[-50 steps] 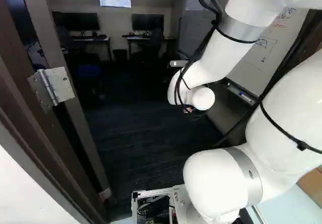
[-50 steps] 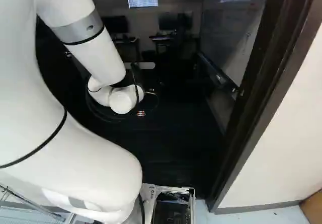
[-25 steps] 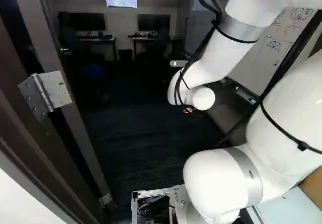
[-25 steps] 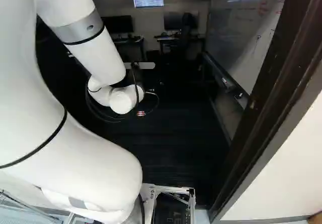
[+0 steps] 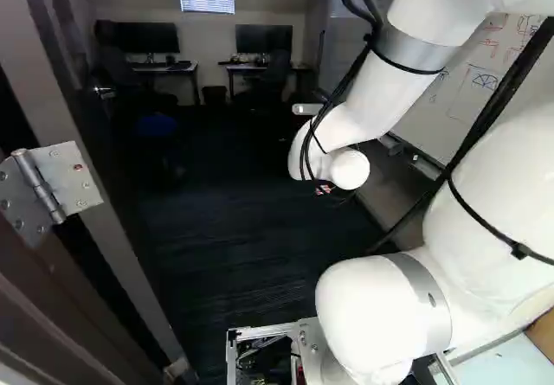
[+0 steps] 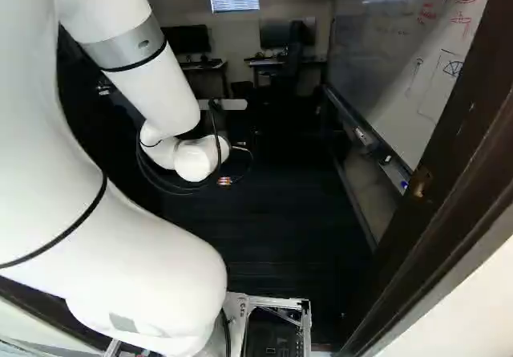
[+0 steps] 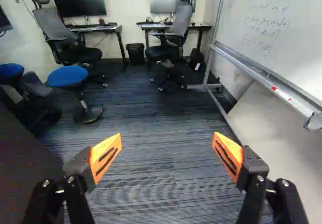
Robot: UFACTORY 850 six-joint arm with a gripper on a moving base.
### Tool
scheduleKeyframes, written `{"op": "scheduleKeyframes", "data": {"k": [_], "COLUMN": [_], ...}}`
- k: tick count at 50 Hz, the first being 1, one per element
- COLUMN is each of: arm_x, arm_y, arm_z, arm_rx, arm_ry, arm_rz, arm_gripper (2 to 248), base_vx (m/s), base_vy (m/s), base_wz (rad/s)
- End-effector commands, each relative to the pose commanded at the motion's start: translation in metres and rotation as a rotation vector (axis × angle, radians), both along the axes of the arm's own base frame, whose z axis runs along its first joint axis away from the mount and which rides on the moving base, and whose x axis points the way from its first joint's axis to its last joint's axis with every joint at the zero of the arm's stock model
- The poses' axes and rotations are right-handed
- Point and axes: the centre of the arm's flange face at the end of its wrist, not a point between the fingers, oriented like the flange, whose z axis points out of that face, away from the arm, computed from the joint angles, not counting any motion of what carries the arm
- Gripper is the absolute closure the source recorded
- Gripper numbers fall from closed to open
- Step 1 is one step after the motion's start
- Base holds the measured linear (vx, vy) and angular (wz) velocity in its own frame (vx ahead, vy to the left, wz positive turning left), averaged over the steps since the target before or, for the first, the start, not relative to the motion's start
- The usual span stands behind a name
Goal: Open the door and move inside
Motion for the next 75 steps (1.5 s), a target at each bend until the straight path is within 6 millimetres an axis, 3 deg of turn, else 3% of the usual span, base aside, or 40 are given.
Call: {"op": "scheduleKeyframes", "data": {"k": [75], "arm_x": [0.0], "arm_y": [0.0], "arm_z": [0.0], "arm_rx": [0.0], "arm_ry": [0.0], "arm_rz": [0.0], "arm_gripper": [3], "base_vx": [0.117], "base_vy": [0.0], "base_wz": [-0.009]}}
